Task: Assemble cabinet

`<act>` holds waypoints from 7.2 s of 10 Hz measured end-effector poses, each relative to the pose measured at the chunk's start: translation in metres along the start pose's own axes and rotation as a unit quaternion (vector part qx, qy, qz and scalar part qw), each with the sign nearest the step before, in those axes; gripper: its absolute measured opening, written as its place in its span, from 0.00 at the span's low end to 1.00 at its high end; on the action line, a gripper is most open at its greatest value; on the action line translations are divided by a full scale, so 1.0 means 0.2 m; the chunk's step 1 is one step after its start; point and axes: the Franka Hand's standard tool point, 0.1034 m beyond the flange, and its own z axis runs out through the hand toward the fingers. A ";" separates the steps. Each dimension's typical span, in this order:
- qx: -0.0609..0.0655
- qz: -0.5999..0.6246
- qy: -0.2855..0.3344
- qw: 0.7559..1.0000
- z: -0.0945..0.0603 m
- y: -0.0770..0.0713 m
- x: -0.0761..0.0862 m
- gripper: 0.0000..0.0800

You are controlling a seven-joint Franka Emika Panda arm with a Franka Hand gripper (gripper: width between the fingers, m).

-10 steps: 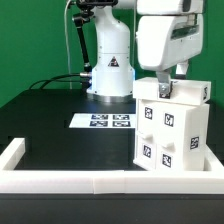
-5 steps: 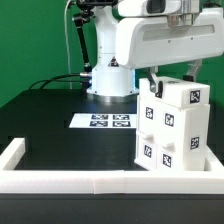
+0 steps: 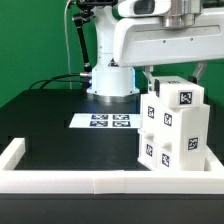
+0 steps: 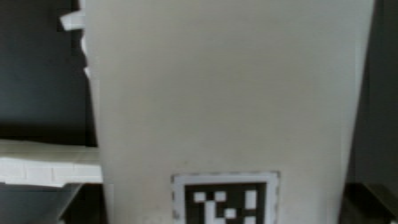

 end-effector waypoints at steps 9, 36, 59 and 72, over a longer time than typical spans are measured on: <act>0.031 0.423 0.025 0.905 0.01 -0.09 0.02 0.70; 0.058 0.243 0.025 0.968 -0.12 -0.21 0.06 1.00; -0.042 -0.724 -0.019 0.688 0.04 -0.16 0.04 1.00; -0.039 -0.328 0.003 0.944 0.05 -0.15 0.03 0.70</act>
Offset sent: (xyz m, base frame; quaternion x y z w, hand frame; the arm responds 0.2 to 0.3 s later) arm -0.0071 0.0015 -0.0037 -0.0125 0.0291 0.2657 0.9635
